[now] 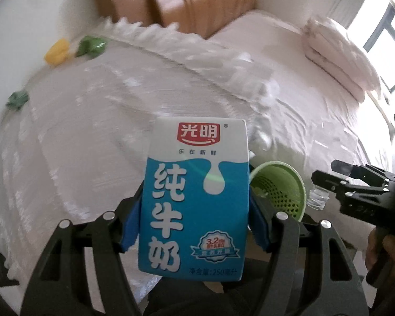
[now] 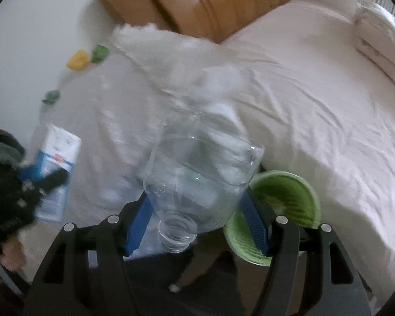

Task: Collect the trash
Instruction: 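Carry both items over the green wastebasket and open both tools to drop them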

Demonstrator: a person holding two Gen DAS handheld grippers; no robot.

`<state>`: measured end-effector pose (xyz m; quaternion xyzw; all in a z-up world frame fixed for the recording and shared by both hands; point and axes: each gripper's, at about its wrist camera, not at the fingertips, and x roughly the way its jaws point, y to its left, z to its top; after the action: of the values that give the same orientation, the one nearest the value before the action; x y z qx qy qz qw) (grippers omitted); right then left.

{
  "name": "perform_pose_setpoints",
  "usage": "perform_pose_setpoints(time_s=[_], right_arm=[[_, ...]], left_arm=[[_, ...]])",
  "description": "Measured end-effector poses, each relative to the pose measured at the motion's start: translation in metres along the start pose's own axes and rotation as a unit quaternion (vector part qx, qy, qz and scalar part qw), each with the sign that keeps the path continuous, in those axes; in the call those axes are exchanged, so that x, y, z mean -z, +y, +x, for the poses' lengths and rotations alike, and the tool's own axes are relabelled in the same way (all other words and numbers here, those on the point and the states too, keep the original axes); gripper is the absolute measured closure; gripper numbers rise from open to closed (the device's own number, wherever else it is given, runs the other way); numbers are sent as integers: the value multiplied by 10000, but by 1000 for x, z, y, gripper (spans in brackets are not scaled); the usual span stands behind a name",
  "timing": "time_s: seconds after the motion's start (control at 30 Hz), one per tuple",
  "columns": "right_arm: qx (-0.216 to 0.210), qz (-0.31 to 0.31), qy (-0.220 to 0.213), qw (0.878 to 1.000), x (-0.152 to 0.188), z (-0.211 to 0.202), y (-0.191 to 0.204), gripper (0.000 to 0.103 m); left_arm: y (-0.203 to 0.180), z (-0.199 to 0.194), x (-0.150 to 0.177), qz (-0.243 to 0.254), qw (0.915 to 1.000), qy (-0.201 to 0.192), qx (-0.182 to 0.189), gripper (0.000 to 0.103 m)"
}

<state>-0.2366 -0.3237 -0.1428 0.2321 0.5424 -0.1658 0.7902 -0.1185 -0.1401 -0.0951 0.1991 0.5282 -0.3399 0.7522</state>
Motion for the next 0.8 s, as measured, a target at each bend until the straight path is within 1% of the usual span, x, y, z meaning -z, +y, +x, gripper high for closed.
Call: perform_pose_setpoints(time_s=[0.07, 0.1, 0.13, 0.2, 0.23, 0.33, 0.43, 0.53, 0.63, 0.7, 0.8], right_arm=[[190, 7, 226, 9996, 7, 11, -16, 36], [231, 54, 425, 9988, 14, 22, -30, 35], [259, 92, 471, 9985, 16, 26, -35, 32], [458, 336, 501, 9971, 23, 36, -55, 11], [514, 390, 512, 9966, 24, 38, -60, 8], [723, 716, 532, 9934, 31, 42, -86, 7], [735, 982, 454, 9914, 36, 37, -114, 3], [792, 1160, 442, 9891, 41, 31, -137, 3], [893, 1305, 424, 9865, 42, 25, -153, 3], [931, 1388, 392, 9852, 44, 20, -164, 3], [992, 1439, 357, 9840, 44, 15, -172, 3]], left_arm=[[-16, 4, -2, 191, 9998, 43, 50, 38], [-23, 5, -2, 287, 9995, 66, 75, 38], [-30, 5, -2, 367, 9992, 86, 89, 38], [-46, 7, -3, 556, 9983, 122, 106, 38], [-51, 7, -3, 627, 9979, 135, 119, 38], [-72, 11, -4, 881, 9958, 207, 171, 38], [-95, 16, -5, 1191, 9923, 265, 189, 38], [-120, 19, -5, 1540, 9873, 284, 252, 38], [-144, 25, -7, 1816, 9819, 362, 405, 38], [-159, 31, -8, 1938, 9781, 467, 603, 38], [-177, 39, -9, 2060, 9741, 563, 738, 38]])
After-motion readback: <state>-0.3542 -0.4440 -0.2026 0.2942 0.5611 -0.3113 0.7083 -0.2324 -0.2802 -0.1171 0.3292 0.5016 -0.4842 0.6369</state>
